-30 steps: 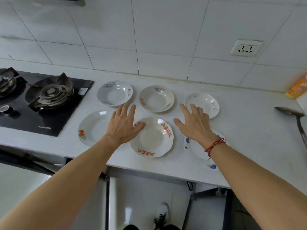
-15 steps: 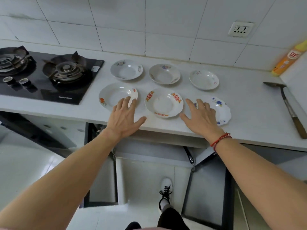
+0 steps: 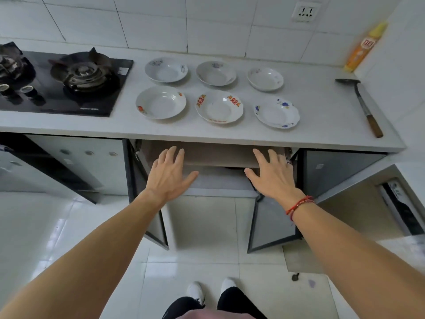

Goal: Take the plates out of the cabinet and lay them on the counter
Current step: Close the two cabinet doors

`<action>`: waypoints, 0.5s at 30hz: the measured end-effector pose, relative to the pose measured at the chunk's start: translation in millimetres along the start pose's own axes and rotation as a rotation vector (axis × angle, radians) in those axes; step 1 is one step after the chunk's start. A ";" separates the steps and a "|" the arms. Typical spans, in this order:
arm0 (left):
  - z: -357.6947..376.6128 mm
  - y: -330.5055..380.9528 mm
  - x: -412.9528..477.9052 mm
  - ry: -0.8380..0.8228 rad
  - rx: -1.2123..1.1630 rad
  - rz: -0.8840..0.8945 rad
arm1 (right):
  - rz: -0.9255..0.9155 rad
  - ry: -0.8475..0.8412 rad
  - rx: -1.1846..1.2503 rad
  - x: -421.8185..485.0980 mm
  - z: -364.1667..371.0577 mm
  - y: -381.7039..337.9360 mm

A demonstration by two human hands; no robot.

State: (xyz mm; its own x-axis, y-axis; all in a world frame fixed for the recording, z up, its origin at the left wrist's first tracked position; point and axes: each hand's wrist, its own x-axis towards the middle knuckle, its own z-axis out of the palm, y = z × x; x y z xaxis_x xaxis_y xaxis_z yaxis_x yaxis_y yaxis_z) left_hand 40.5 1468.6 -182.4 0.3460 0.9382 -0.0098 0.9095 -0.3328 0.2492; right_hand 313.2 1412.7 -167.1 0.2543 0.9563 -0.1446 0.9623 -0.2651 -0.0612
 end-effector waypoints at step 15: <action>72.6 -5.9 -65.8 -0.140 -0.154 -0.328 | 0.118 -0.135 0.037 -76.2 76.7 60.3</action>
State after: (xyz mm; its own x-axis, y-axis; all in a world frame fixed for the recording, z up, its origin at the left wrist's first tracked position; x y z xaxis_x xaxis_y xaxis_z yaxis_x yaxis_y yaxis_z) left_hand 29.1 1401.9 -253.5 0.0803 0.9669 -0.2422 0.9355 0.0107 0.3532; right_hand 344.4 1314.3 -235.5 0.3480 0.8936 -0.2836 0.9216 -0.3816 -0.0713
